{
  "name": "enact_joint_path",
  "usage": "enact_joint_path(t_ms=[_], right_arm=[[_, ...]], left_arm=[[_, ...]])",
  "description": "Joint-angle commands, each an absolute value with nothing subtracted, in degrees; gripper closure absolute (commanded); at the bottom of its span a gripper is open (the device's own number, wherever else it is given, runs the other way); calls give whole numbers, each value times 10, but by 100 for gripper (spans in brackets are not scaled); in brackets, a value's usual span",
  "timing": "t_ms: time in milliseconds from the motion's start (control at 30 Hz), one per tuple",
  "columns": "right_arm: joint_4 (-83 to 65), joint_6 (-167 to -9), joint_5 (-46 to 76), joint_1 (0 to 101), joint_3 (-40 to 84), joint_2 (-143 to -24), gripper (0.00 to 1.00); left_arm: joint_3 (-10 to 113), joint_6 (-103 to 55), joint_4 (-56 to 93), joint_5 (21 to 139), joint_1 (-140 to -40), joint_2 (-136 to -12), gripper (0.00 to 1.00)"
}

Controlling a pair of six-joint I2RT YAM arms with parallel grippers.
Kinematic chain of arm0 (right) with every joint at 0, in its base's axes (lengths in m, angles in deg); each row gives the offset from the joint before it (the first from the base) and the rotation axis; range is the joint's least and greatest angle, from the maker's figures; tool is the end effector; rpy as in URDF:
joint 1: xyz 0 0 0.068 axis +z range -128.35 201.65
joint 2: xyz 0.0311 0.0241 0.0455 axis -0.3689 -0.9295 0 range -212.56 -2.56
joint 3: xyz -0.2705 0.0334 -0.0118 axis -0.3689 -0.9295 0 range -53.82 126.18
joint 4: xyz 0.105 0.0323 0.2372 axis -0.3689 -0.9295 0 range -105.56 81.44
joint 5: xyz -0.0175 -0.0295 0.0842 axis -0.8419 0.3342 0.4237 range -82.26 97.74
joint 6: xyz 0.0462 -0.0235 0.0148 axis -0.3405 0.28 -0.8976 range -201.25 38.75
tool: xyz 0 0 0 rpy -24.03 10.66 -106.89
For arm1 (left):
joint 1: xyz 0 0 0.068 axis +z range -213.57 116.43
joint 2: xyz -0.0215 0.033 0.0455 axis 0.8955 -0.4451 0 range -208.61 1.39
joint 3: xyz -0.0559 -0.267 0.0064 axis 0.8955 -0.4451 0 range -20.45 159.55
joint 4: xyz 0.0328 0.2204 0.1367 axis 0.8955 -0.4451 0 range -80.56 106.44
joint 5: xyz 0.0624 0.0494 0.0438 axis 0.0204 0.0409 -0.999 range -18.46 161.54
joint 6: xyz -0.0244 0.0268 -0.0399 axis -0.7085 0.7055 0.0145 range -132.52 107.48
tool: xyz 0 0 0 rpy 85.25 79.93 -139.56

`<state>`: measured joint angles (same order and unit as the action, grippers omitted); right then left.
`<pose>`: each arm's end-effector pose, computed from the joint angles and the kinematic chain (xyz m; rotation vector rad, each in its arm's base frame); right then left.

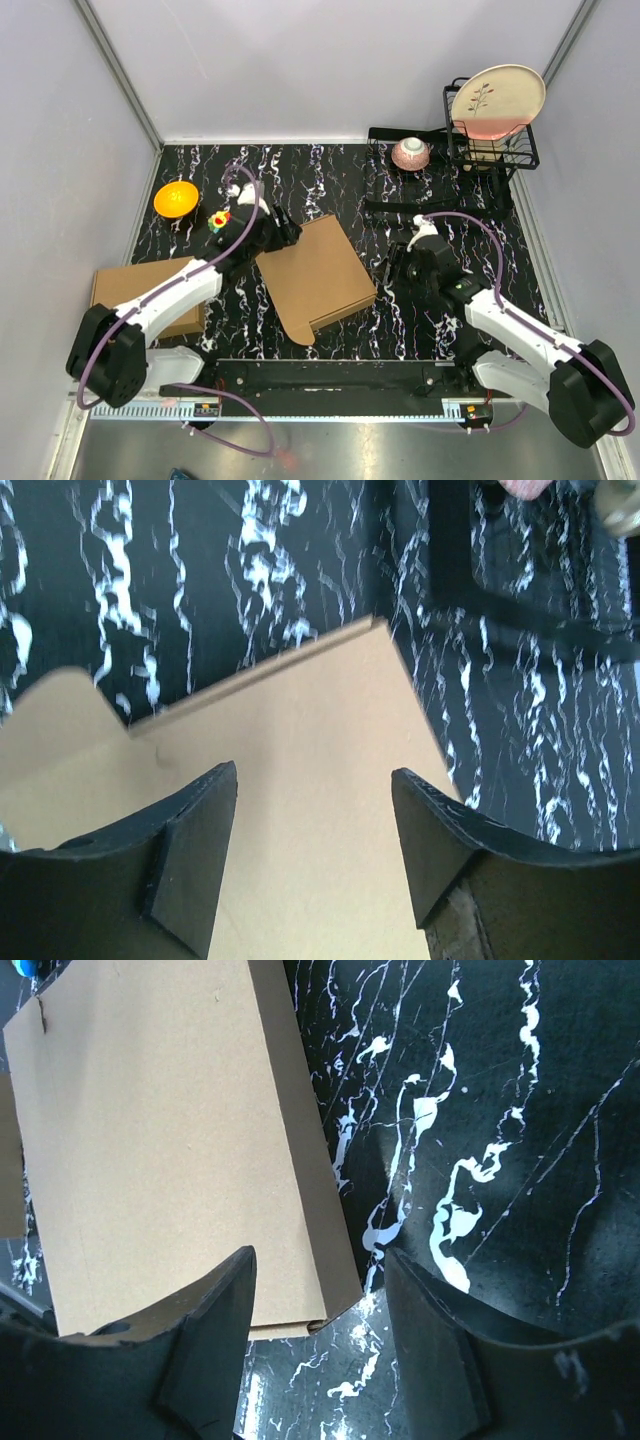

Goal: Fold the paper box

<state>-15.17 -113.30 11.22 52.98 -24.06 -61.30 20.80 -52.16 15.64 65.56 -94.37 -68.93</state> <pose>0.1829 0.1139 0.2093 -0.0212 2.2760 0.6735 0.2331 -0.1347 0.2411 -0.2306 2.1403 -0.6268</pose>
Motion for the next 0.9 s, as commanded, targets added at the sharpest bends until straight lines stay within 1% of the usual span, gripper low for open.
enact_joint_path(t_ms=[0, 67, 133, 200, 233, 267, 333, 367, 433, 467, 533, 567, 633, 667, 700, 800, 867], right_arm=[[-116, -1167, 154, 529, -253, -611, 38], [-96, -1175, 161, 529, -266, -621, 37], [-90, -1178, 165, 528, -270, -633, 37], [-64, -1180, 164, 529, -272, -639, 37], [-61, -1180, 161, 529, -271, -638, 38], [-54, -1176, 157, 528, -270, -640, 38], [-49, -1171, 145, 529, -261, -645, 37], [-47, -1164, 142, 529, -253, -659, 37], [-42, -1159, 135, 529, -235, -676, 37], [-34, -1155, 134, 529, -229, -694, 37], [-27, -1154, 136, 529, -209, -713, 37], [-23, -1153, 141, 529, -202, -727, 38], [-20, -1153, 148, 528, -191, -737, 38], [-17, -1149, 147, 528, -188, -743, 39], [-17, -1146, 141, 528, -187, -747, 39], [-18, -1127, 124, 528, -179, -762, 43], [-13, -1117, 117, 529, -172, -774, 45]], left_arm=[[309, -474, 134, 643, -922, -732, 34], [332, -476, 99, 658, -920, -745, 35], [297, -497, 98, 645, -920, -724, 36], [257, -506, 99, 615, -920, -644, 37], [215, -520, 95, 567, -920, -605, 38], [196, -533, 79, 541, -920, -524, 38], [140, -558, 69, 492, -920, -445, 40], [130, -568, 31, 472, -920, -384, 41], [105, -614, -20, 437, -920, -340, 48], [94, -628, -53, 433, -920, -312, 51], [60, -670, -74, 436, -919, -291, 56], [47, -687, -89, 437, -920, -270, 60], [10, -734, -99, 443, -919, -252, 67], [-2, -747, -104, 449, -920, -235, 72], [-15, -761, -105, 456, -920, -226, 75], [-64, -808, -99, 493, -919, -193, 83], [-102, -833, -85, 519, -920, -173, 86]])
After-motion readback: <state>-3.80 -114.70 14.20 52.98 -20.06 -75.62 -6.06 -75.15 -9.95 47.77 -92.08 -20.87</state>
